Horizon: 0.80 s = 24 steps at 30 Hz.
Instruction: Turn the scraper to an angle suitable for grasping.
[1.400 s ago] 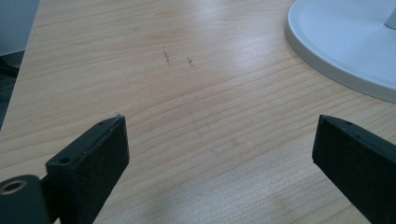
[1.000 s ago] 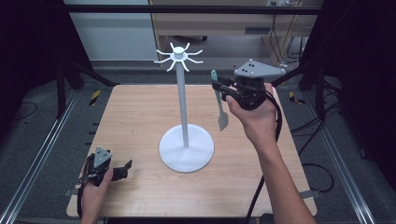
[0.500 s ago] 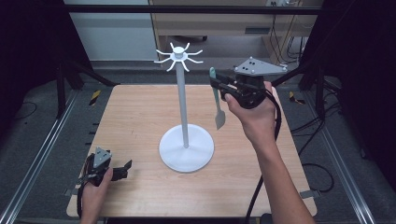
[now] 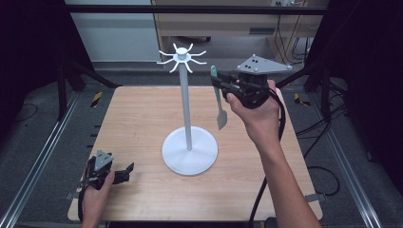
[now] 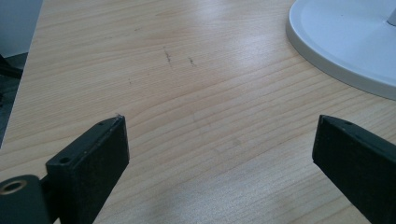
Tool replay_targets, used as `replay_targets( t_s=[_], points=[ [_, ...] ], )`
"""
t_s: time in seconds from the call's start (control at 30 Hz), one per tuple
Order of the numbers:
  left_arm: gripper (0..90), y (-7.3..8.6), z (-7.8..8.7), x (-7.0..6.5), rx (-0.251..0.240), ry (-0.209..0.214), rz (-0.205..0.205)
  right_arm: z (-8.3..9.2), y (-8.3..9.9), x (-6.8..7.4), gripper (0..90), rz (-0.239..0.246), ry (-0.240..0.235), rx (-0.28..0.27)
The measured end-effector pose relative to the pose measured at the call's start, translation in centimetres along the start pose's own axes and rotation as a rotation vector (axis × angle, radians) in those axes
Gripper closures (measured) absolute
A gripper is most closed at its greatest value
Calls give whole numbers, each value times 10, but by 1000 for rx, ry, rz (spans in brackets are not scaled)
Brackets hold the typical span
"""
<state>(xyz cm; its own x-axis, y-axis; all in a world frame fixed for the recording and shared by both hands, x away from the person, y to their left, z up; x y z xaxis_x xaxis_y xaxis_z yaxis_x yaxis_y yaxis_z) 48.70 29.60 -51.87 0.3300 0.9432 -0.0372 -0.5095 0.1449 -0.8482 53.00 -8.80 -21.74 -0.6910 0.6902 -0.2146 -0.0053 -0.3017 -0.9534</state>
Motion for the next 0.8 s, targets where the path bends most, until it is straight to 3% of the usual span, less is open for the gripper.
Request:
replay_targets(
  t_s=[0.8],
  points=[
    [33,0,0,0,0,0,-4,5,-13,4,745,25,-5,-6]
  ],
)
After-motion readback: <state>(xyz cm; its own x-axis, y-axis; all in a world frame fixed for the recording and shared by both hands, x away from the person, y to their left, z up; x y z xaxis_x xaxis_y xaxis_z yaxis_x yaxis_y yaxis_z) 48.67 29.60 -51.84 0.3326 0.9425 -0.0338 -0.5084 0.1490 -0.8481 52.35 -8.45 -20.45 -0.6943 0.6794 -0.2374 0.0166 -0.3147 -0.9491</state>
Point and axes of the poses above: each handheld gripper's, and its own axes: z roughly backward along the jaws, y roughly out of its underside, x roughly to its left, the point moved 5 cm from there along -z, roughly forward along the jaws, and after that the axes turned 8 degrees about z, right-handed, at the moved point
